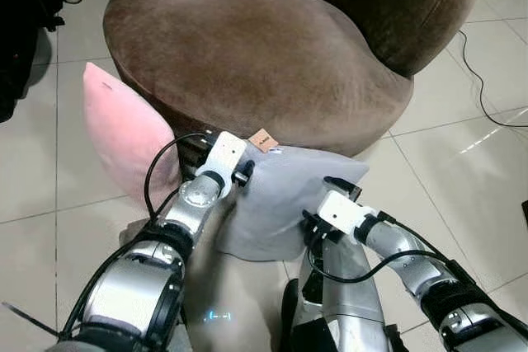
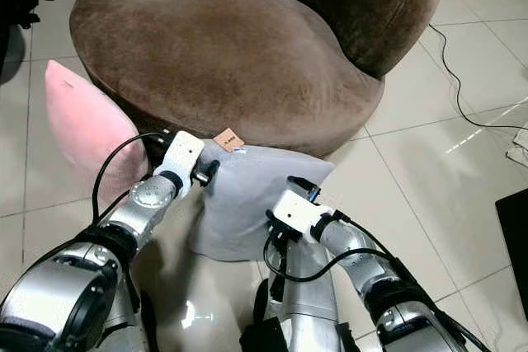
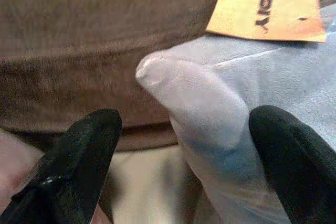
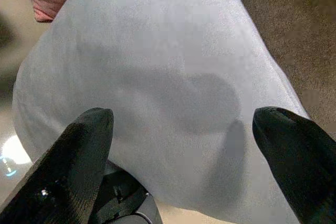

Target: Move the pillow to the sofa from floor

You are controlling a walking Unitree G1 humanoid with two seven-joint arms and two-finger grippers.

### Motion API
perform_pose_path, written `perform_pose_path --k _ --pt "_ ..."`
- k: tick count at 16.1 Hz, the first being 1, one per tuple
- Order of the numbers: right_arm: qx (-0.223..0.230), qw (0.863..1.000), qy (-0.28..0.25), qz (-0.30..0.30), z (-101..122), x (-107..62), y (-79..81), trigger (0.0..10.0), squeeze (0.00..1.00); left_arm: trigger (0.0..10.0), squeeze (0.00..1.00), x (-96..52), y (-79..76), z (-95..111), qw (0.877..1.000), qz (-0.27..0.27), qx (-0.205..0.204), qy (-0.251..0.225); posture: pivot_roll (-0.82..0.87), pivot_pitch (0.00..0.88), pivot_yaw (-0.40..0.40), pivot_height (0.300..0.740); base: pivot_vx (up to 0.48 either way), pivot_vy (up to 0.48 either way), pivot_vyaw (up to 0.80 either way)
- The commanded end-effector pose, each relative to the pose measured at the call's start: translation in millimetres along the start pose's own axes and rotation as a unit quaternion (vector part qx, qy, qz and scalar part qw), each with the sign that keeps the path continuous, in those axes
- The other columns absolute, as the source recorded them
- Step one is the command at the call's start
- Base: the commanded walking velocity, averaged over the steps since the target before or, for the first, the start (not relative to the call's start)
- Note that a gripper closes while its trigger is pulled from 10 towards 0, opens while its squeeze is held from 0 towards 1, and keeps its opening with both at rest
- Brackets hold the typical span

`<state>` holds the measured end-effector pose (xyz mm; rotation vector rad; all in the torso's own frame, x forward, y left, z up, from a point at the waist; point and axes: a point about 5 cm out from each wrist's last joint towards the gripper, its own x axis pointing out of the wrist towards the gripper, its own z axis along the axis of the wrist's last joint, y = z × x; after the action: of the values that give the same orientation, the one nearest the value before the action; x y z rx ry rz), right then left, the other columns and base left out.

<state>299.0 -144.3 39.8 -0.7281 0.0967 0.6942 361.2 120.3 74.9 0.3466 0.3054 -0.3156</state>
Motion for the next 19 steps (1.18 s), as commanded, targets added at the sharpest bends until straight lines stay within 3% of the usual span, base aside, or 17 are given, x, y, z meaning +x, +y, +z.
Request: perform_pose_path --k 1,3,4,7,9,19 --pt "0.007 1.000 0.018 -0.001 -9 -7.9 -0.3 10.0 0.00 10.0 0.00 -0.7 -8.1 -11 0.999 -0.016 -0.006 0.033 -0.04 0.234 -0.143 0.474 0.000 0.000 0.00" --pt "0.006 1.000 0.014 -0.005 -8 -9.7 -2.1 10.0 0.00 10.0 0.00 2.2 -21.7 -5 0.995 -0.052 -0.074 0.028 -0.06 0.231 -0.146 0.474 0.000 0.000 0.00" --pt "0.007 1.000 0.010 -0.010 -6 -9.9 -3.2 10.0 0.00 10.0 0.00 3.2 -24.7 -1 0.995 -0.058 -0.083 0.021 -0.08 0.231 -0.146 0.474 0.000 0.000 0.00" --pt "0.009 1.000 0.002 -0.013 -3 -10.9 -2.1 10.0 0.00 10.0 0.00 7.6 -37.1 16 0.997 -0.077 -0.030 -0.002 -0.09 0.208 -0.146 0.474 0.000 0.000 0.00" --pt "0.008 1.000 0.002 -0.010 -3 -13.0 0.2 10.0 0.00 10.0 0.00 8.8 -39.9 21 0.996 -0.081 -0.047 -0.006 -0.09 0.204 -0.149 0.474 0.000 0.000 0.00" --pt "0.009 1.000 0.010 0.001 -6 -24.2 7.6 10.0 0.00 10.0 0.00 10.6 -53.5 28 0.996 -0.080 -0.045 -0.012 -0.12 0.218 -0.169 0.474 0.000 0.000 0.00"
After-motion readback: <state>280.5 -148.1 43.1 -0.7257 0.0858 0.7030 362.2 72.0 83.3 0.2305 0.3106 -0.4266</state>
